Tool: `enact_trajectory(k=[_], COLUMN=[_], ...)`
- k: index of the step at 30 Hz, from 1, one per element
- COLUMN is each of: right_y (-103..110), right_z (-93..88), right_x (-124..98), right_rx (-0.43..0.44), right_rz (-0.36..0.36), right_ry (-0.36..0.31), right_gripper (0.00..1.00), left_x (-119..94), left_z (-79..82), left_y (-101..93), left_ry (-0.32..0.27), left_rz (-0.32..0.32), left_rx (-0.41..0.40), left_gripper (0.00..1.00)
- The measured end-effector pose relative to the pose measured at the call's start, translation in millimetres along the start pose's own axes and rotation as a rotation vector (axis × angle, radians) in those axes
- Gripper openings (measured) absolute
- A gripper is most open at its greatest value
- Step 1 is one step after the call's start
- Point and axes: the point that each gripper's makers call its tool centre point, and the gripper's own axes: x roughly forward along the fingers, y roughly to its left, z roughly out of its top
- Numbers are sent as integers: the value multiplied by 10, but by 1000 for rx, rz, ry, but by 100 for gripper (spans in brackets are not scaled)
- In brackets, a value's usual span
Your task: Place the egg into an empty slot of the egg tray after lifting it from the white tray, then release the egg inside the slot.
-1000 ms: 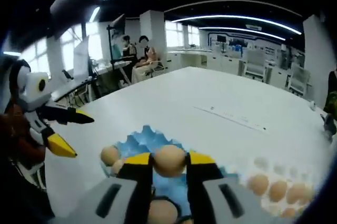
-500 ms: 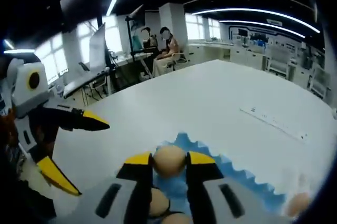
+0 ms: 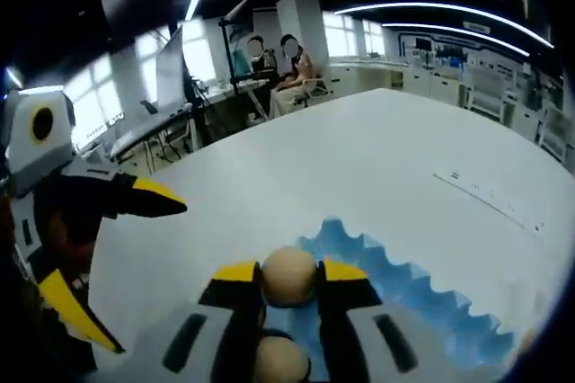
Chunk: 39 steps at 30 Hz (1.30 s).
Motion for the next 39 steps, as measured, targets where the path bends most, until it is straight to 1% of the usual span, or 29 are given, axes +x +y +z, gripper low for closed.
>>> enact_trajectory(k=[1, 3, 7, 12, 18, 25, 27, 30, 32, 34, 35, 36, 38, 39], right_y=[5, 6, 9, 9, 2, -38, -50, -77, -118, -182, -207, -290, -443, -514], right_z=[9, 13, 16, 13, 11, -37, -57, -59, -43, 5, 2, -12, -83, -111], right_x=[-5, -8, 16, 16, -16, -142, -189, -289, -376, -540, -598, -708, -898, -978], right_rx=[6, 13, -28, -27, -33, 19, 35, 43, 45, 82, 92, 100, 113, 114], right_rz=[3, 0, 2, 10, 14, 14, 14, 9, -14, -41, -50, -84, -143, -169], right_ry=[-13, -8, -12, -16, -19, -19, -23, -44, -61, -123, -133, -153, -164, -172], right_gripper=[24, 24, 25, 24, 25, 25, 25, 24, 23, 23, 23, 23, 22, 22], left_x=[2, 4, 6, 9, -6, -13, -12, -8, -4, -3, -4, -3, 1, 3], left_z=[2, 10, 39, 28, 27, 37, 31, 26, 21, 27, 27, 25, -1, -1], left_y=[1, 13, 9, 21, 5, 0, -20, -47, -40, -34, -39, -45, -83, -86], left_ry=[-1, -1, -8, 0, -2, -7, -3, -2, -1, -4, -4, -3, 13, 13], left_rz=[-1, 5, 3, 13, 8, 11, 0, -9, -1, 2, -1, -5, -27, -27], left_rx=[-3, -4, -7, -10, -11, -11, -8, -2, -8, -10, -10, -10, -7, -8], left_gripper=[71, 71, 71, 70, 69, 70, 68, 67, 68, 69, 69, 68, 65, 65])
